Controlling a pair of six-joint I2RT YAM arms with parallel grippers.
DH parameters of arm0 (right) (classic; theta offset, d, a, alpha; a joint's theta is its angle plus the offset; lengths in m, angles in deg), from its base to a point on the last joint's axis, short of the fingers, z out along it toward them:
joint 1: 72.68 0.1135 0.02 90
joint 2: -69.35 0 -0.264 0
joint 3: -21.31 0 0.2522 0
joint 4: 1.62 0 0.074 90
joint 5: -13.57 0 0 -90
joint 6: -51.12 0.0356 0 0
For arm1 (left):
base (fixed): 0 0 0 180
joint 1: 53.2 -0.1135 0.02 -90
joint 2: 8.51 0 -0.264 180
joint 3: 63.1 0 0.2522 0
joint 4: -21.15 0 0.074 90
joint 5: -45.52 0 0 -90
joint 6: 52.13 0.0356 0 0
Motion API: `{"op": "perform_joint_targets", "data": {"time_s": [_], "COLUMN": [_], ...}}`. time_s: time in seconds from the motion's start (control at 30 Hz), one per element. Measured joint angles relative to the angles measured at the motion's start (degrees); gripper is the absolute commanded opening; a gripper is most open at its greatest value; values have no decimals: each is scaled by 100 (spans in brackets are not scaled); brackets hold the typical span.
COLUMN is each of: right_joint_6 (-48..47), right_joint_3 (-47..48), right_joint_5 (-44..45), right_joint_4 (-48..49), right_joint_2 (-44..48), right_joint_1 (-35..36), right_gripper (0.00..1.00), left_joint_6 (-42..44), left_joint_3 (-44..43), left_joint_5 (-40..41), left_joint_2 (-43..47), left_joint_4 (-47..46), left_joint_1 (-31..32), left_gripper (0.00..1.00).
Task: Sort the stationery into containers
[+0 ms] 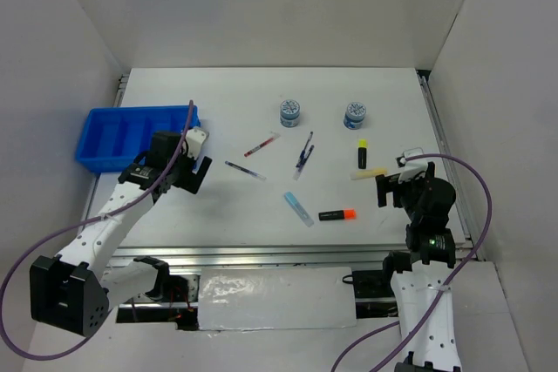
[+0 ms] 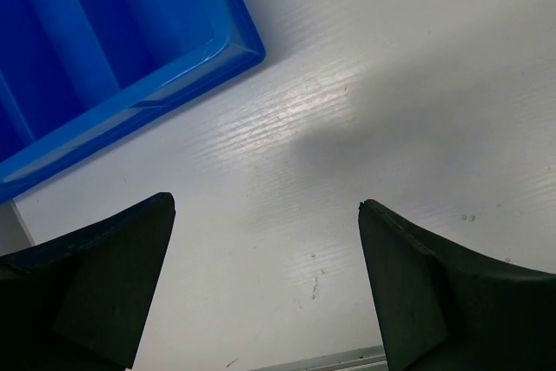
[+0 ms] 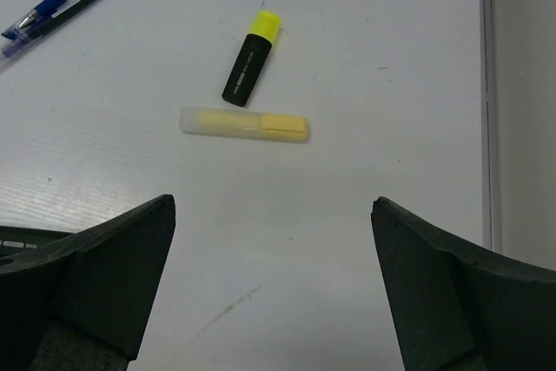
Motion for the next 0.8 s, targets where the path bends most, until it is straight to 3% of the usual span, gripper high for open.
{"op": "perform_joint_targets", "data": {"time_s": [0.5,0.63,0.8], "right_joint_6": [-37,-66,-92], "right_joint_3": [0,0,0], "right_joint_5": [-107,-125,-125], "right_joint_4": [-74,-83,-98], "right_joint_2": [-55,-105,-170], "right_joint_1": [0,0,-35], "right_gripper": [100,100,100], "left_joint_6": [7,-116,-321], "left_joint_3": [-254,-892,-2557], "left_joint_5": [-256,-293,-505], "left_joint_2": [-293,-1010,-2712], "left_joint_4": [-334,-529,-793], "left_joint_1": [411,645,835], "left_gripper": [95,92,90]}}
